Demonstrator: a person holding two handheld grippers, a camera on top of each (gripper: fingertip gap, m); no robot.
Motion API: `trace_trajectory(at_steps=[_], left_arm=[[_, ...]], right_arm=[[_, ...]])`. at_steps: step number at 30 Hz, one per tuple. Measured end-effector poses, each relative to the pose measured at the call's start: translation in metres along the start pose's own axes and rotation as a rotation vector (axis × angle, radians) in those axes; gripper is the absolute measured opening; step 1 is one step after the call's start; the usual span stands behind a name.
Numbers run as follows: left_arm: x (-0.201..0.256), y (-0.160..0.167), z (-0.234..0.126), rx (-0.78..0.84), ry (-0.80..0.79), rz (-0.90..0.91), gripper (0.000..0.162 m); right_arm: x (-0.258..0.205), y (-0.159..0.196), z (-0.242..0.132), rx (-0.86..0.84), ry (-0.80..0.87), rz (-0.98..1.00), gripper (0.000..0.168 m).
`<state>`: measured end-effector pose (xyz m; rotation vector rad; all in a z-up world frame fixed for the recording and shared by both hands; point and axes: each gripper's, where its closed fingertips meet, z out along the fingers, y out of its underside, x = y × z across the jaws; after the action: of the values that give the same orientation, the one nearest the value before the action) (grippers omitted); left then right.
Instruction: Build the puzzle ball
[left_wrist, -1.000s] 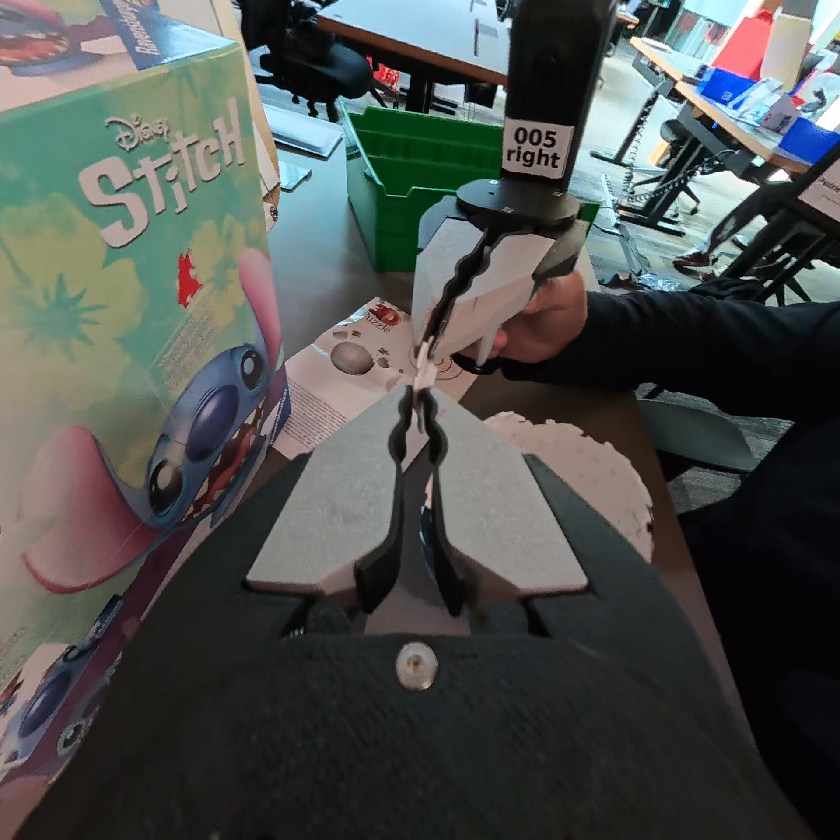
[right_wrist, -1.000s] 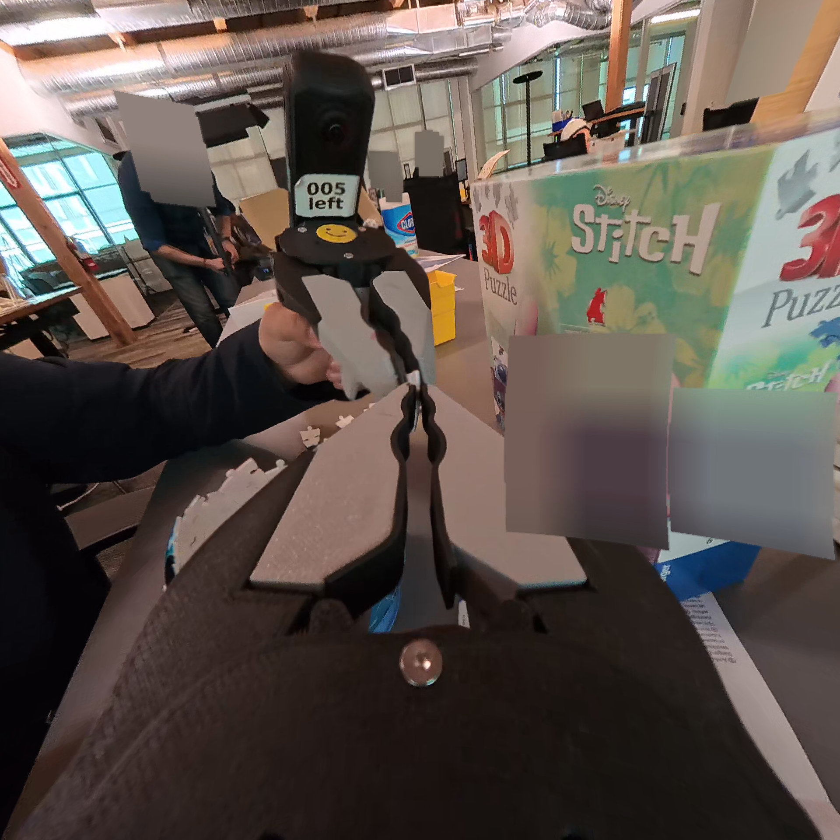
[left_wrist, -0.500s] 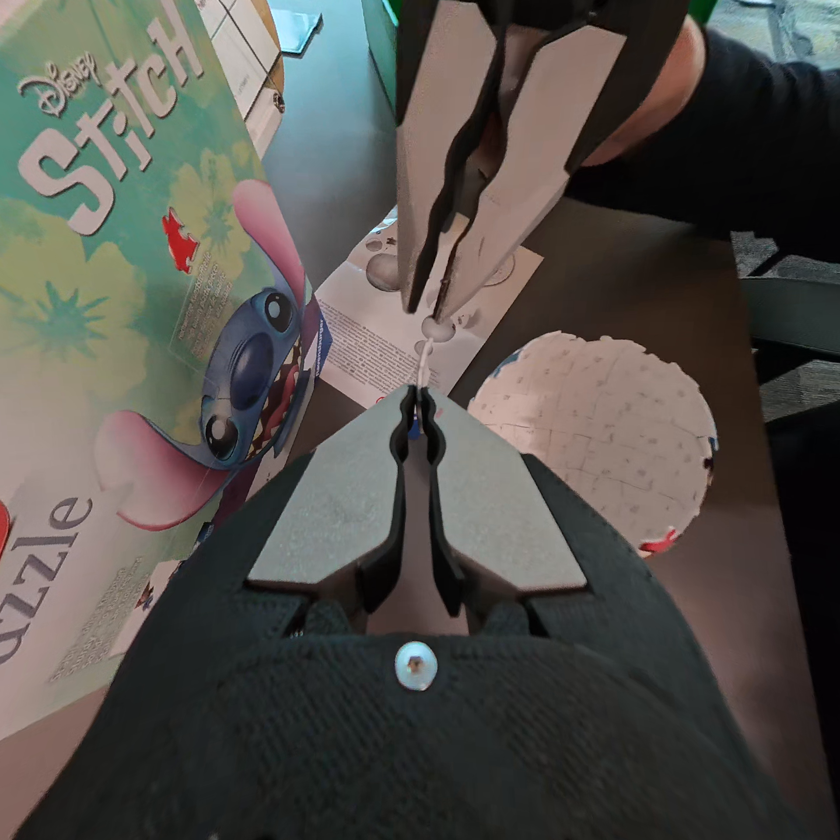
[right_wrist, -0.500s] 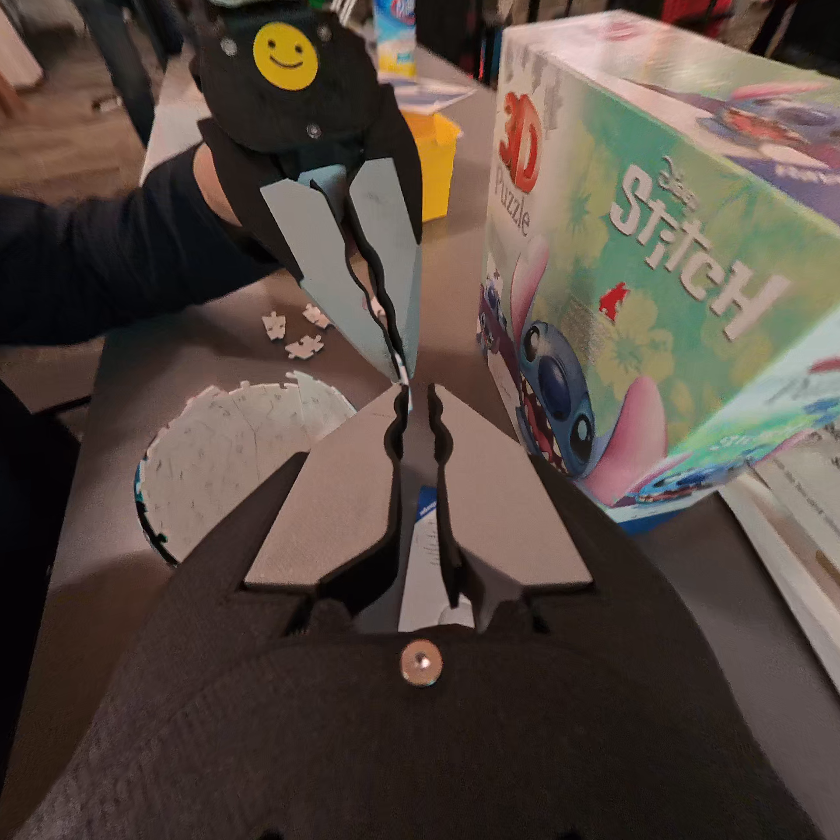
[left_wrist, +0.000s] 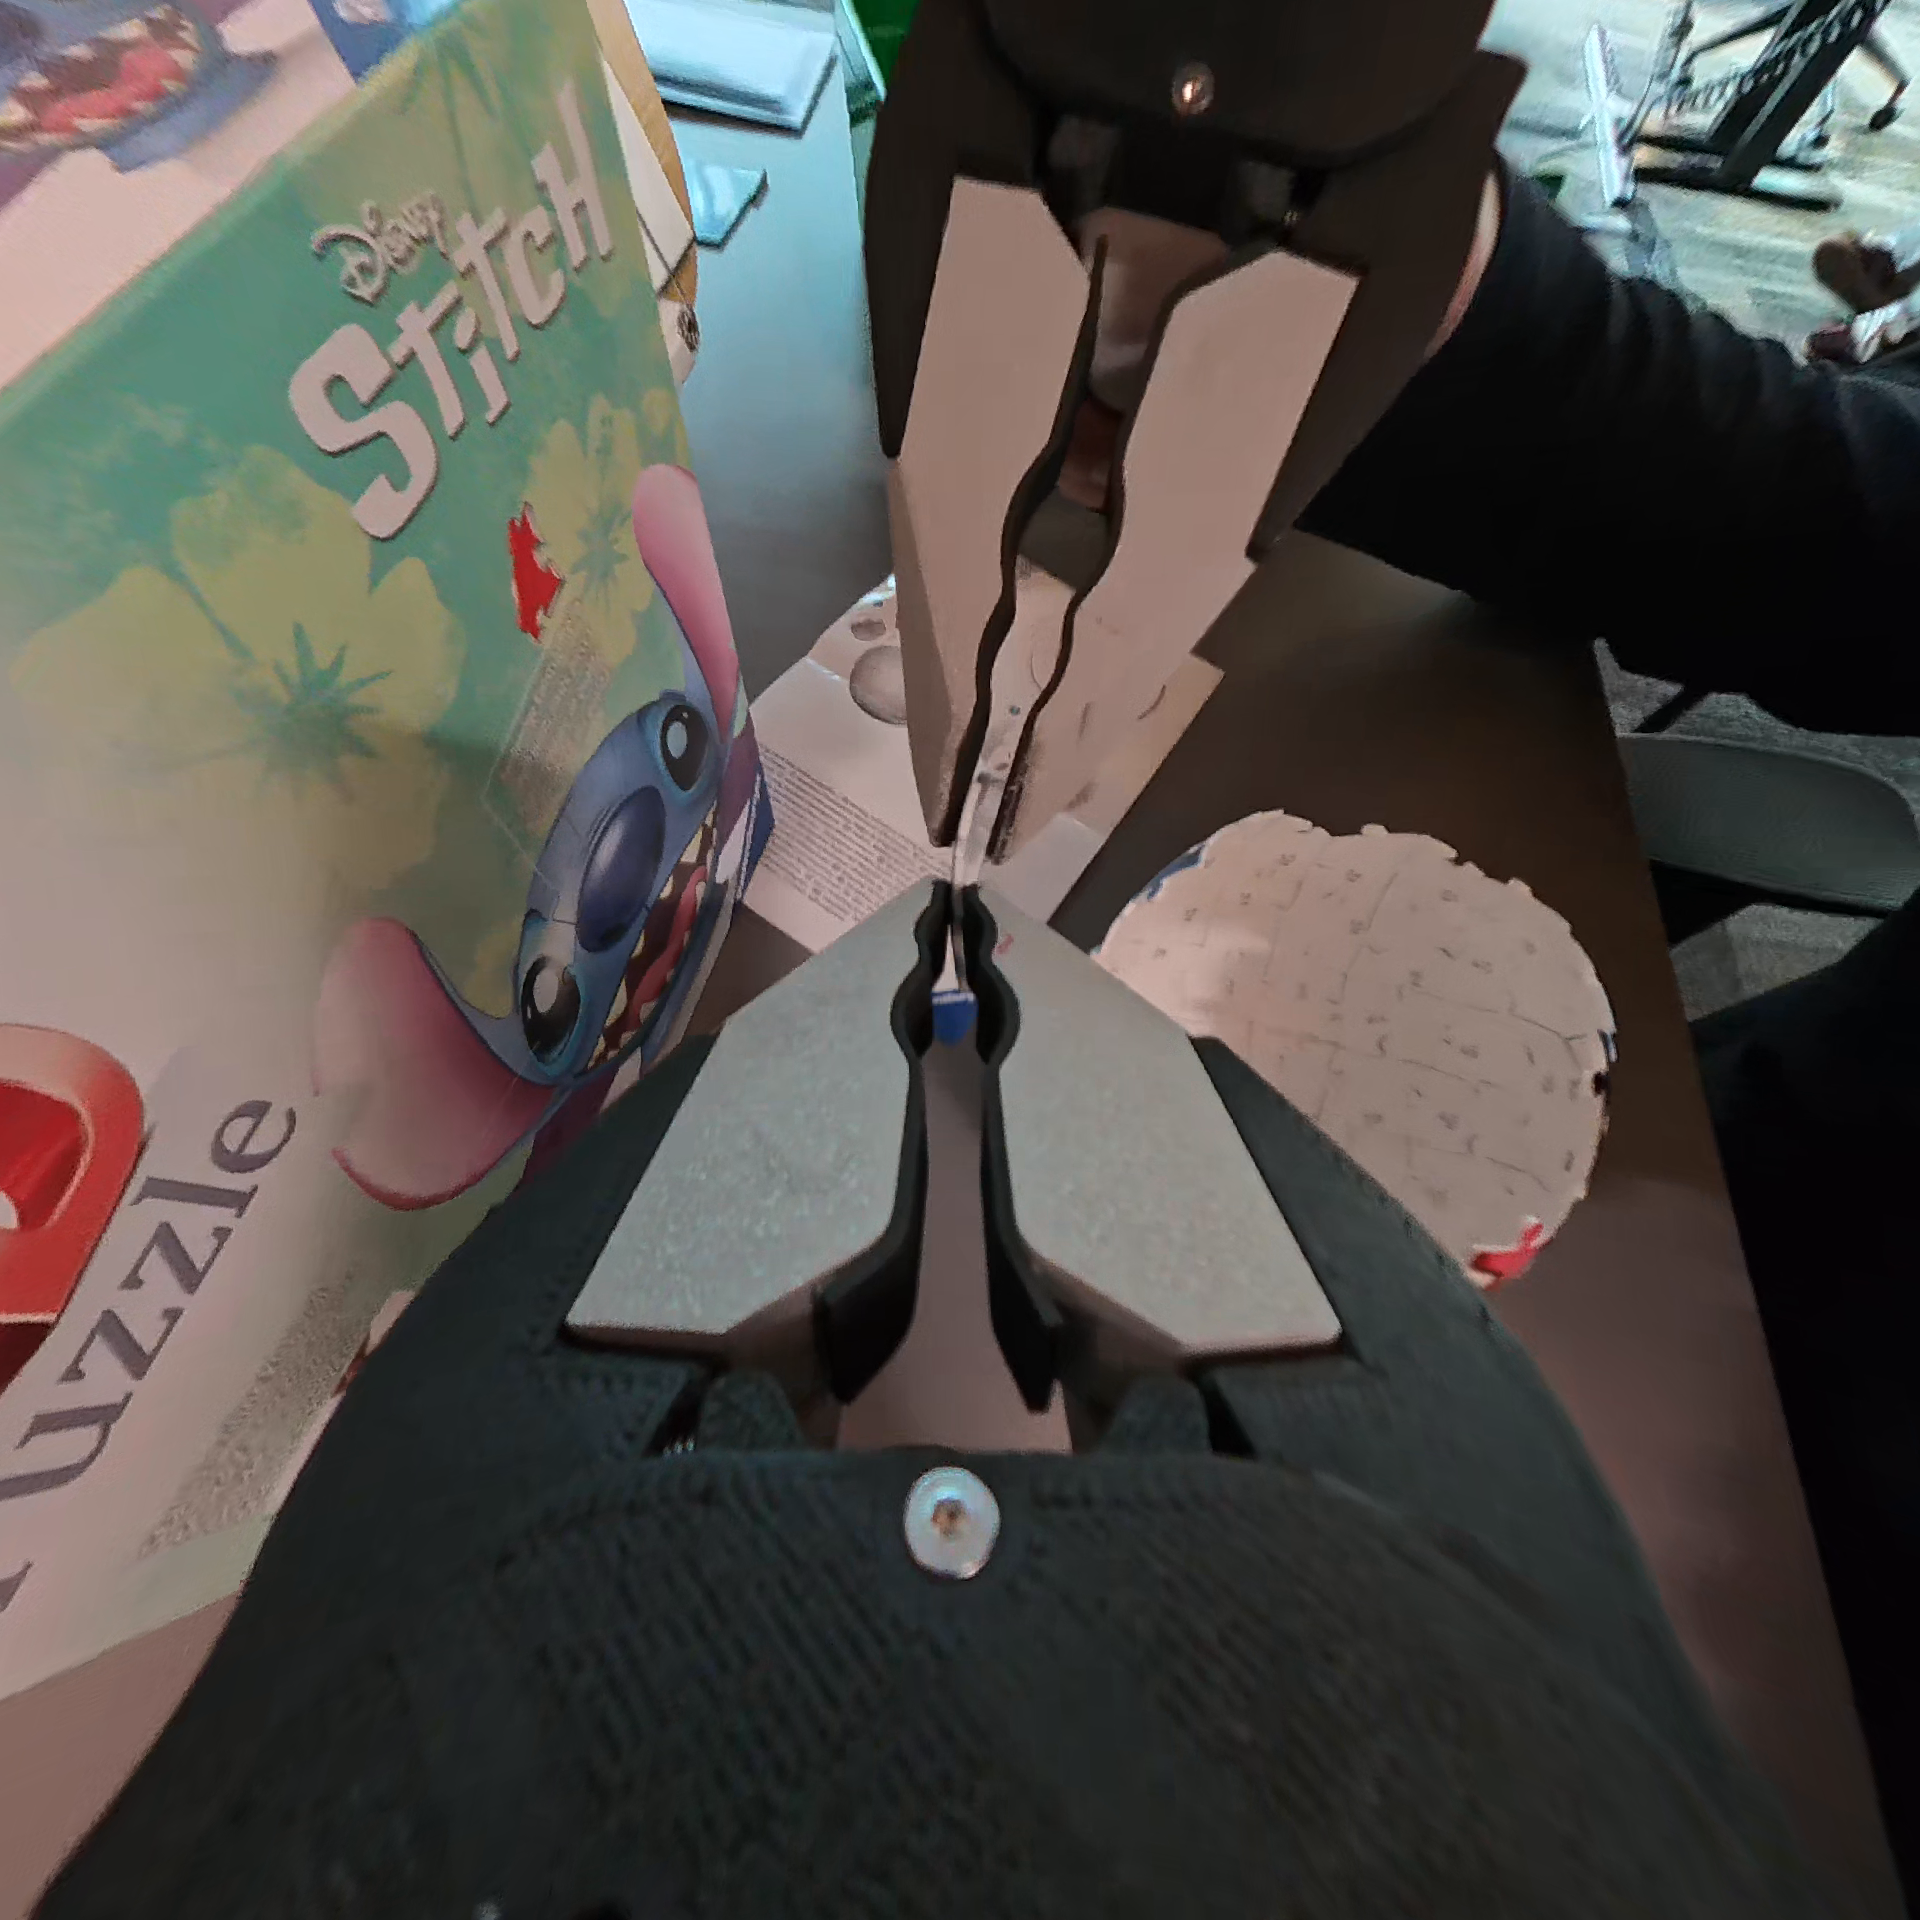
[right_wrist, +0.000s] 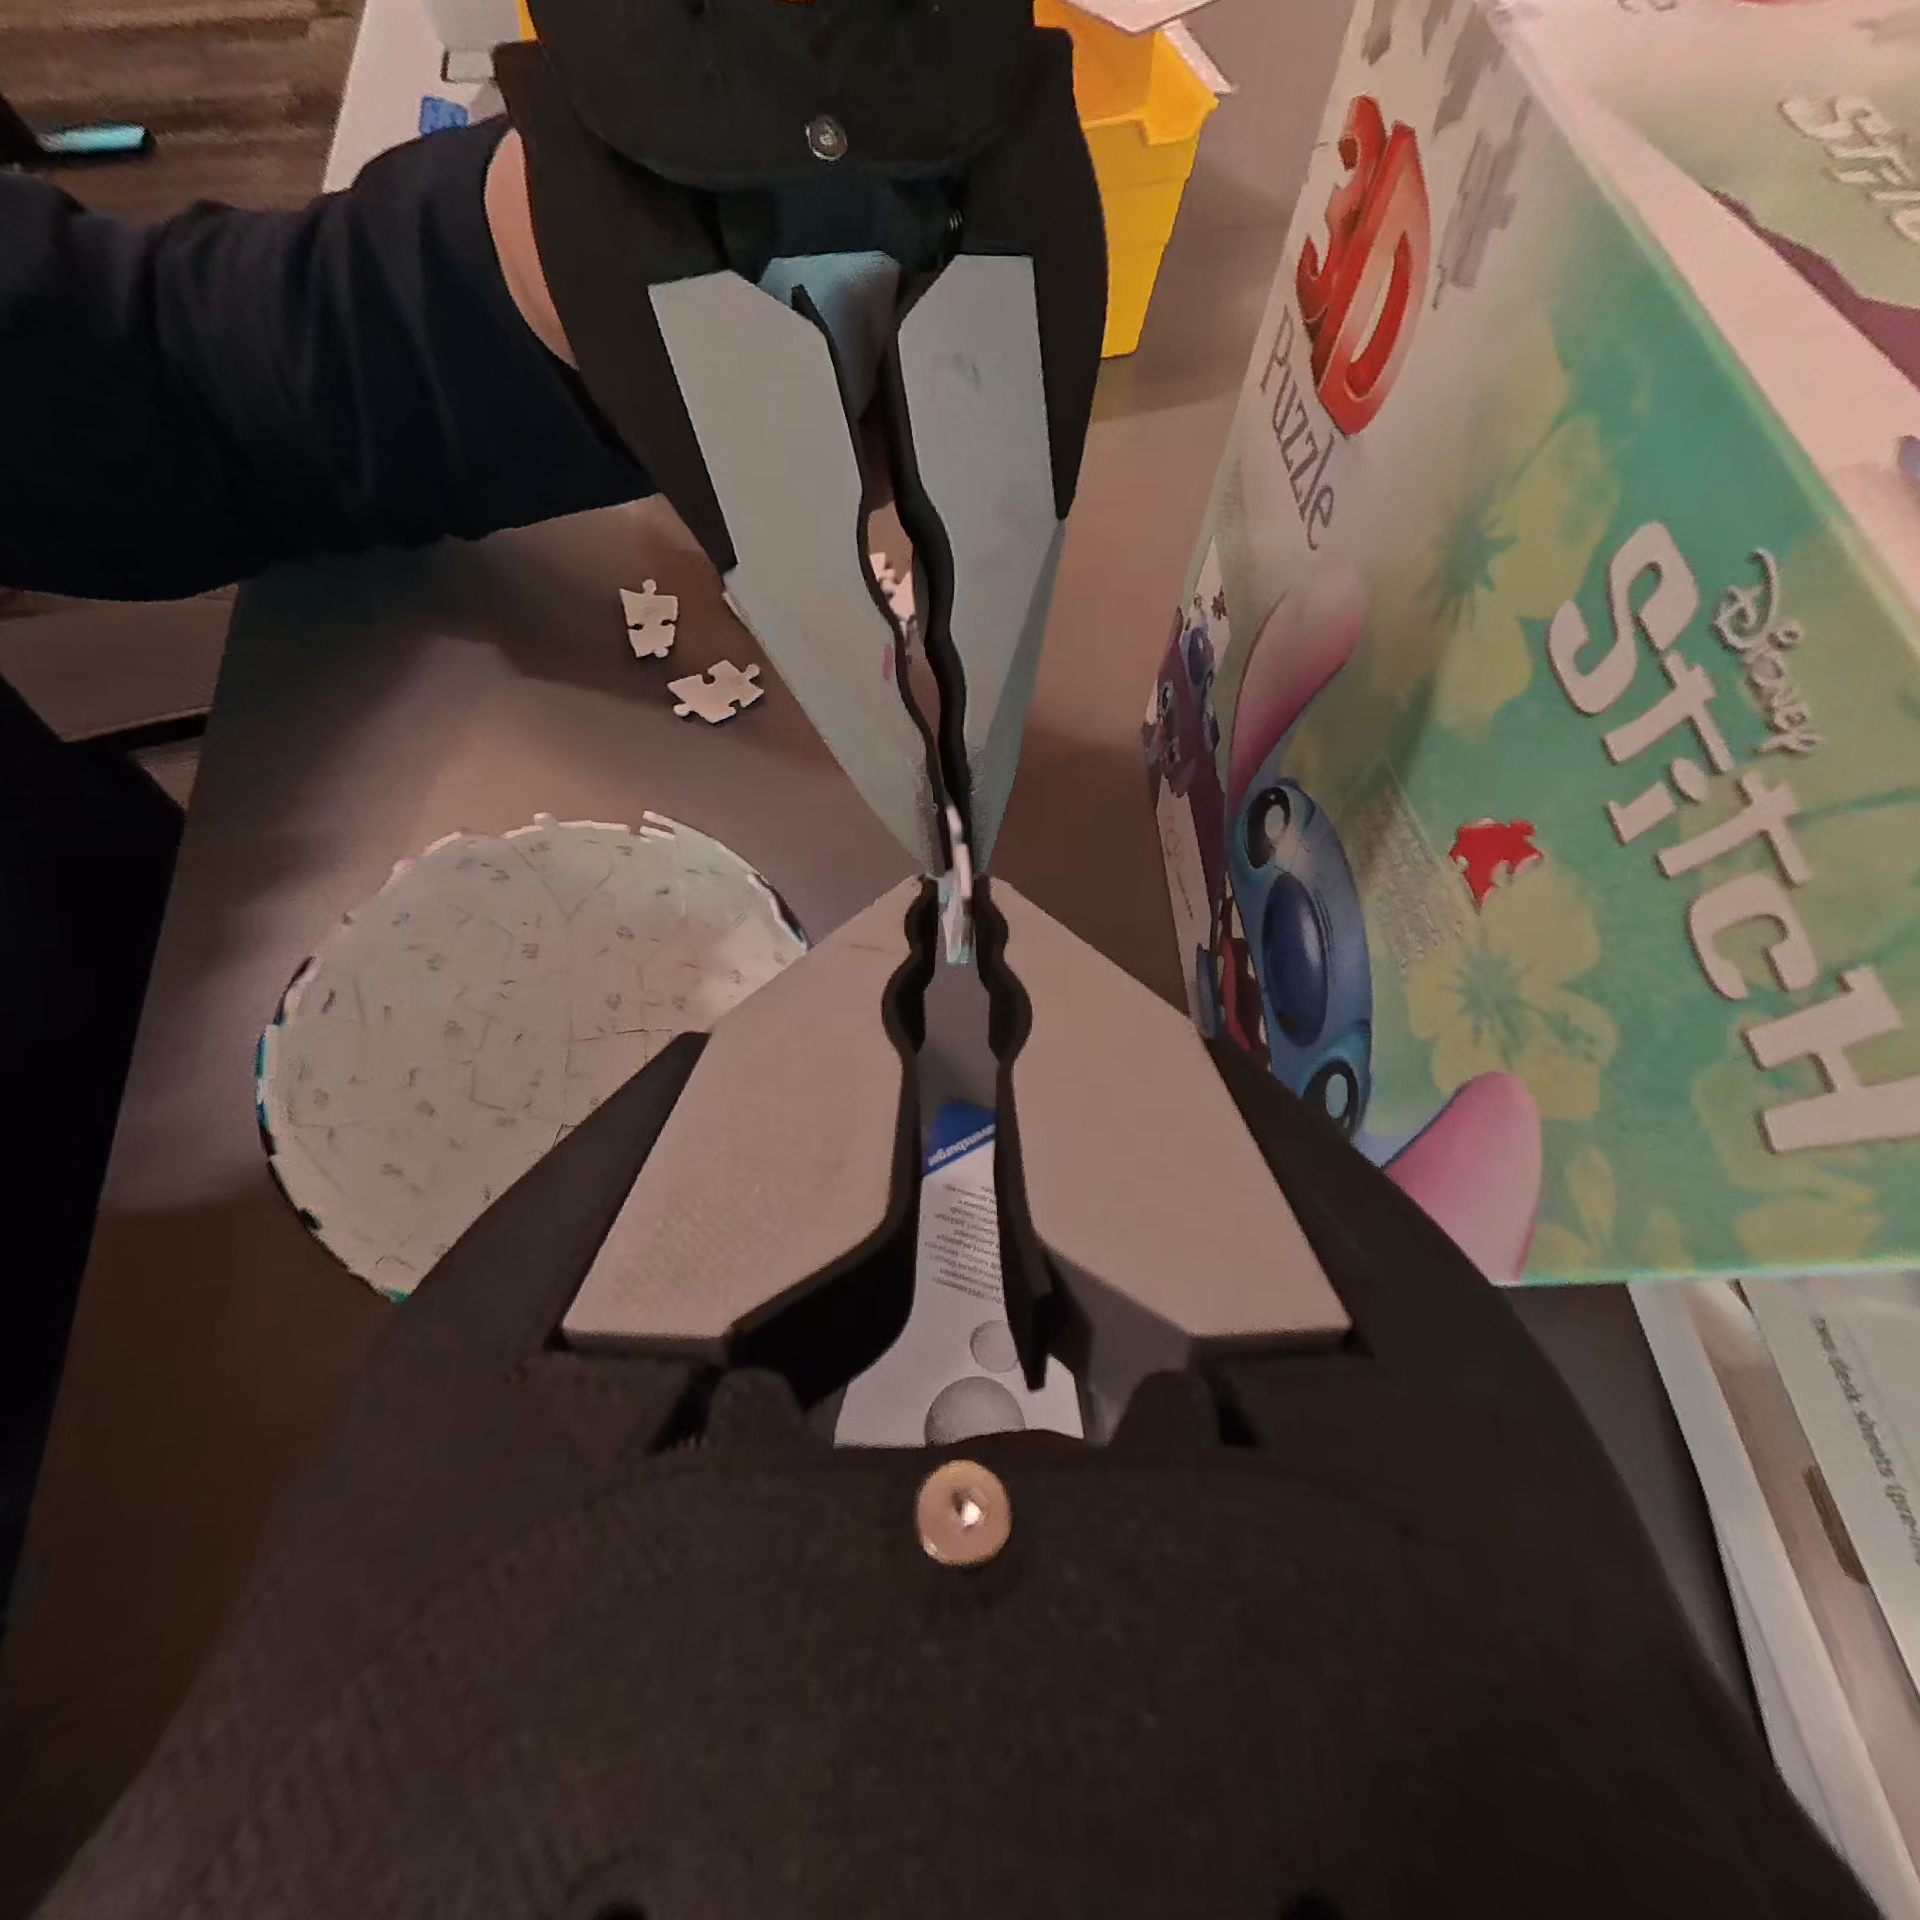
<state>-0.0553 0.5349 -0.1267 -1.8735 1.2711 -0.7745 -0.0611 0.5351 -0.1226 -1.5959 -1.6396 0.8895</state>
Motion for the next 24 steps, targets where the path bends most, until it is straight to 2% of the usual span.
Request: trace_trajectory(at_steps=[7, 11, 14, 17, 24], left_arm=[[0.004, -0.021, -0.008, 0.168, 0.099, -0.099, 0.0], [0.007, -0.017, -0.005, 0.149, 0.131, -0.119, 0.0], [0.009, -0.005, 0.0, 0.071, 0.143, -0.124, 0.001], [0.005, 0.006, 0.0, -0.007, 0.103, -0.105, 0.021], [0.014, 0.022, -0.009, -0.154, 0.079, -0.092, 0.043]], right_arm=[[0.002, -0.017, -0.014, 0.08, -0.007, 0.026, 0.0], [-0.001, -0.013, -0.014, 0.039, 0.01, 0.005, 0.0], [-0.004, -0.005, -0.011, -0.018, 0.017, -0.002, 0.0], [-0.007, 0.005, -0.01, -0.111, 0.042, -0.043, 0.0], [-0.035, 0.011, -0.003, -0.28, 0.081, -0.177, 0.0]])
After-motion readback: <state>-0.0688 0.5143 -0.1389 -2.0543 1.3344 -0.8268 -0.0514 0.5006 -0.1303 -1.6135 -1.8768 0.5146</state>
